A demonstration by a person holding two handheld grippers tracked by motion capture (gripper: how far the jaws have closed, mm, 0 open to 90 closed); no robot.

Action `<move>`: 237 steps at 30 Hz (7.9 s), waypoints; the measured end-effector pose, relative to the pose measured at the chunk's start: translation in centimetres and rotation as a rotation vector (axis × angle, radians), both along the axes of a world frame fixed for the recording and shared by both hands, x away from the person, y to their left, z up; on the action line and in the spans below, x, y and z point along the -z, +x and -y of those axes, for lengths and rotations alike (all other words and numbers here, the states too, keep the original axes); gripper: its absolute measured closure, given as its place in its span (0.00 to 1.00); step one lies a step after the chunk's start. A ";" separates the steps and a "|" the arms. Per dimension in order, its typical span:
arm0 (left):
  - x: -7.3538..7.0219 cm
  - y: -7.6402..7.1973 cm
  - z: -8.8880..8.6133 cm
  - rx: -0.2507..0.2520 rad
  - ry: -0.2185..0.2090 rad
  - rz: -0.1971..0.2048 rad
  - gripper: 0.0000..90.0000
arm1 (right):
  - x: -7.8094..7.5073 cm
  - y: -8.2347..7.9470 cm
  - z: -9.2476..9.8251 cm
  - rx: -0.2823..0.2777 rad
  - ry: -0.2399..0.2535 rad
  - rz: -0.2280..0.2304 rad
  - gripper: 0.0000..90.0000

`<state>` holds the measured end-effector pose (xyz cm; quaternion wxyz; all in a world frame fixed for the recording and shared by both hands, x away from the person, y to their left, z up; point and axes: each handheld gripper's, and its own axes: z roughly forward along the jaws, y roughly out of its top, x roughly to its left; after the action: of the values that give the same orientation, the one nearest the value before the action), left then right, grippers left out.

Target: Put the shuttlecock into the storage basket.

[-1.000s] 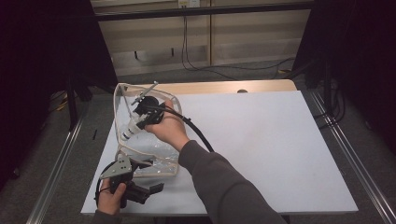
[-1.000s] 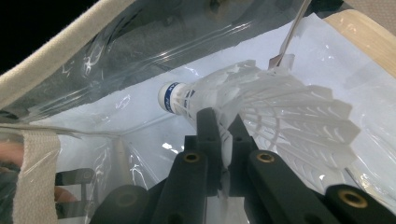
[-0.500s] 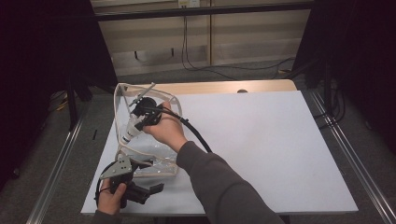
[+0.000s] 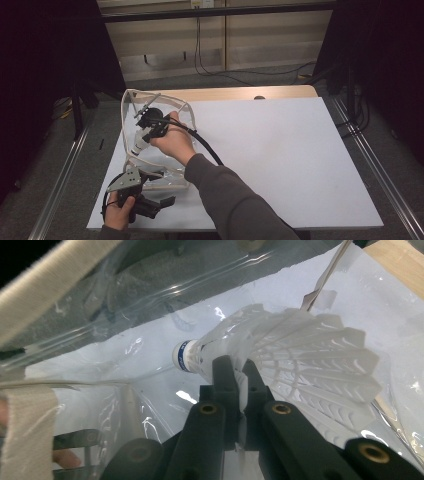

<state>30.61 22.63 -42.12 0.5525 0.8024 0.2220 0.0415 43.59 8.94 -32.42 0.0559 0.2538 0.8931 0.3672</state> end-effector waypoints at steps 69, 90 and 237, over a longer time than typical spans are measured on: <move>0.1 0.0 -0.1 0.006 0.010 0.008 0.04 | 3.7 0.8 -0.2 0.073 -0.043 -0.040 0.52; 0.0 -0.1 0.0 0.000 0.007 0.007 0.04 | 1.7 0.8 0.9 0.104 -0.021 -0.019 0.38; 0.1 -0.4 0.3 -0.015 0.030 0.004 0.04 | 3.0 -8.1 24.6 0.046 0.208 0.021 0.04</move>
<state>30.24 22.31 -42.20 0.5403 0.8088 0.2265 0.0506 35.46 -15.65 -35.37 0.0470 0.2747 0.8436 0.4590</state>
